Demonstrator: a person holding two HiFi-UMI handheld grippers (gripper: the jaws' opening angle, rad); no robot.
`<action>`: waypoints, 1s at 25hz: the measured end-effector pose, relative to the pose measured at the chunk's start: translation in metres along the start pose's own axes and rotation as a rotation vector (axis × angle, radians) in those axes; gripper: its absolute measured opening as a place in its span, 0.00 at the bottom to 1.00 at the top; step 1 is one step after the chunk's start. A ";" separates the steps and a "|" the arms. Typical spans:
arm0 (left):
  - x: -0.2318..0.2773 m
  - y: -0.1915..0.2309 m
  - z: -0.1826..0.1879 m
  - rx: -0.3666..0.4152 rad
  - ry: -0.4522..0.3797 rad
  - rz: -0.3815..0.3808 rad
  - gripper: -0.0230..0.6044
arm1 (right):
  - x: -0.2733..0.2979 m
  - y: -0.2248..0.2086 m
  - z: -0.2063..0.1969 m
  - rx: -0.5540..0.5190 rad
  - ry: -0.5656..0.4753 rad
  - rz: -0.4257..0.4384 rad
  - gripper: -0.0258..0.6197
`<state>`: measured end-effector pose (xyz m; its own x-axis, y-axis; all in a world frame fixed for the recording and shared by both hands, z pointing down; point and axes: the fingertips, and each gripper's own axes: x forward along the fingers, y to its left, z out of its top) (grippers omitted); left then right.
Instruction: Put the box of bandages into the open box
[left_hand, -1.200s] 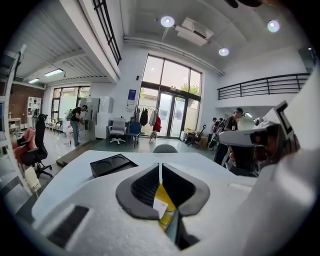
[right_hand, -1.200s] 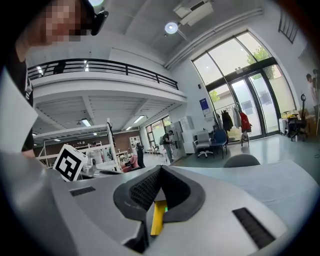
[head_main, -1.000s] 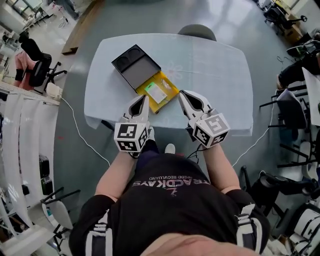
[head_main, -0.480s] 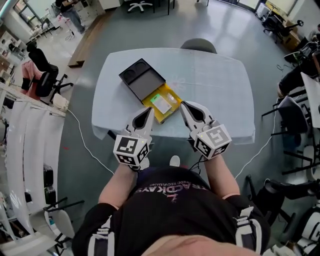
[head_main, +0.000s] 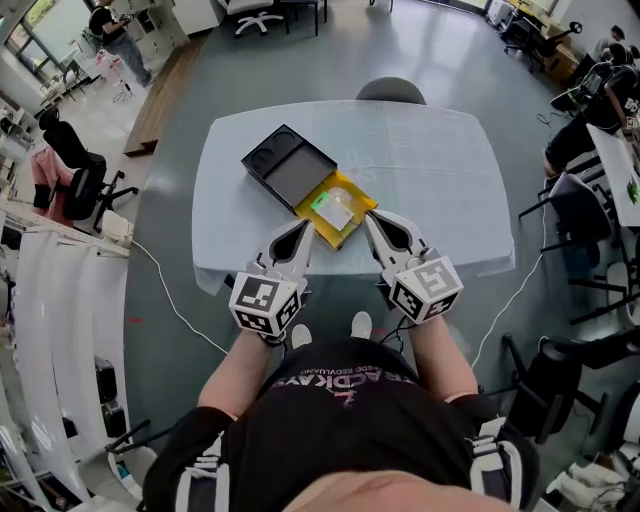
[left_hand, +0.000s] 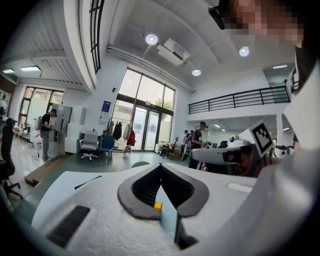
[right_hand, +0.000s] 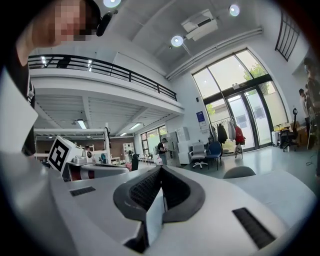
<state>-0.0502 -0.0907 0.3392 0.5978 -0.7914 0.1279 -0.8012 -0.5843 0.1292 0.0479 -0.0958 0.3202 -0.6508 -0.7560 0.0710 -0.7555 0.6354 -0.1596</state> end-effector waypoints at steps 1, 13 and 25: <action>-0.003 0.003 0.000 -0.001 -0.002 -0.011 0.06 | 0.001 0.004 -0.001 -0.002 0.000 -0.010 0.06; -0.029 0.017 -0.008 -0.013 0.001 -0.115 0.06 | 0.001 0.042 -0.015 -0.017 0.017 -0.102 0.06; -0.036 0.024 -0.002 0.002 -0.004 -0.138 0.06 | 0.006 0.054 -0.013 -0.023 0.003 -0.115 0.06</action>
<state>-0.0907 -0.0757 0.3395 0.7025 -0.7039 0.1047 -0.7111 -0.6883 0.1437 0.0016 -0.0639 0.3250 -0.5602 -0.8235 0.0901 -0.8265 0.5482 -0.1280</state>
